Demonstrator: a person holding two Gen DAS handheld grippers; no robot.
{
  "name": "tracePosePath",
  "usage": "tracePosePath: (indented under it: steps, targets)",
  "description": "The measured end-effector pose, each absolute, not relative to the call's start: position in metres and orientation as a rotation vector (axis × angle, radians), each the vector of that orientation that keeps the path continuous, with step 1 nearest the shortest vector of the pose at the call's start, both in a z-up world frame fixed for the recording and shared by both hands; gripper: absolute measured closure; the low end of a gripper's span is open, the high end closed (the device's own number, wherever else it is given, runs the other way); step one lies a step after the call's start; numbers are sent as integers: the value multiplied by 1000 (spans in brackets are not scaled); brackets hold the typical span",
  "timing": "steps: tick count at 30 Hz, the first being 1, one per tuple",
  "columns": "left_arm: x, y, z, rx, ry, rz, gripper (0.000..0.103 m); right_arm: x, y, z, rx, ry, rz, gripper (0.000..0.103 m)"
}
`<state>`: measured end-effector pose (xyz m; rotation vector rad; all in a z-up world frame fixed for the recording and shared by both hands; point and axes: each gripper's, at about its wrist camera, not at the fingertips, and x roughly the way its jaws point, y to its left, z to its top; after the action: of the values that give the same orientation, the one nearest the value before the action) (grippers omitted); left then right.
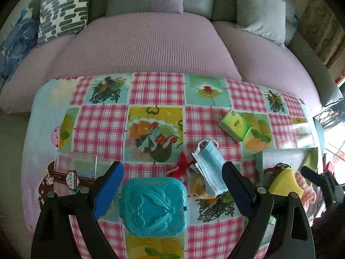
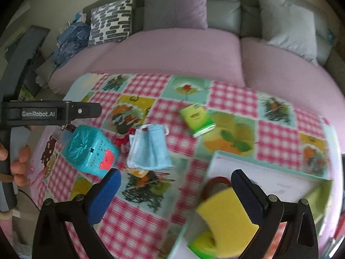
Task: Organize soft objects
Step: 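Move both tools back toward the blue face mask and red plush toy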
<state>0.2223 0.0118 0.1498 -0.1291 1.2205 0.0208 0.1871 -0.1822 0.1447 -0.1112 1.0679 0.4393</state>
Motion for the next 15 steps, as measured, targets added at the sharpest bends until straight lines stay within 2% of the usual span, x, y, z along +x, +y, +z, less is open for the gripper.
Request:
tracePosePath:
  steps: [15]
  targets:
    - [252,26,110,-107,1341,12,11,222,-123,84,-154,1172,514,0]
